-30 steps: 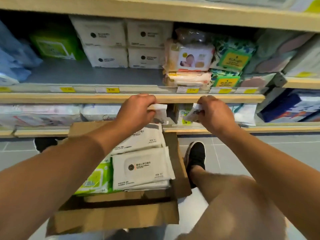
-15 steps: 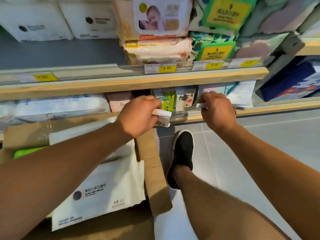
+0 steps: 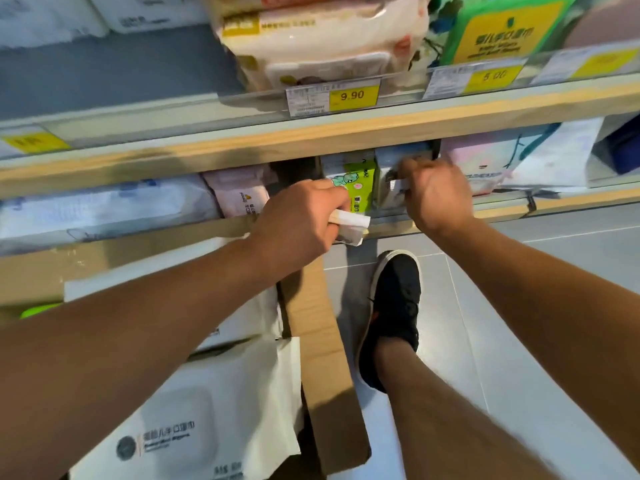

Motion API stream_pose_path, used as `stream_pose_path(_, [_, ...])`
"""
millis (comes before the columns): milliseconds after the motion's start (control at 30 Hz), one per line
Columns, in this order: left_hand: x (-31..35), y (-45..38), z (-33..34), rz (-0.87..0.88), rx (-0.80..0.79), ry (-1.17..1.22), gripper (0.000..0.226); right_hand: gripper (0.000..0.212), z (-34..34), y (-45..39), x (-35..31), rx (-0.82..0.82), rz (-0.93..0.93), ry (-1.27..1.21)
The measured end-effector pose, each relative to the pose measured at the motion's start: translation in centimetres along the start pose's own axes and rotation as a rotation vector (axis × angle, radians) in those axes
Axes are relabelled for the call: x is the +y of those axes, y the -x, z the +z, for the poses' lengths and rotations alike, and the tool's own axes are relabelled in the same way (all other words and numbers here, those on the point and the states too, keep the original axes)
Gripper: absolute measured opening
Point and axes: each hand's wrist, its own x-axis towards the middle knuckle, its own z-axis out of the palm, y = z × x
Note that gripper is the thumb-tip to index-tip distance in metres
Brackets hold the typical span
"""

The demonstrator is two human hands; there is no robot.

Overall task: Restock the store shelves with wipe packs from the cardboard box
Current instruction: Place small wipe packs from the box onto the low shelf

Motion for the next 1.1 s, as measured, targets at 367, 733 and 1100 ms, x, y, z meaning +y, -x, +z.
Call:
stream_pose_path(367, [0.6,-0.8,1.2,-0.103,0.166,0.018,0.014,0.041,-0.7,3.2,-1.2,0.245,0.041,-0.038])
stream_pose_path(733, [0.8,-4.9,5.4,-0.267,0.224,-0.071,0.023,0.053,1.0,6.5,-0.8,0.191,0.154,-0.171])
stream_pose_path(1100, [1.3,-5.8,5.5,-0.318,0.114,-0.224,0.040,0.068,-0.4,6.6,-0.9,0.037,0.105,-0.153])
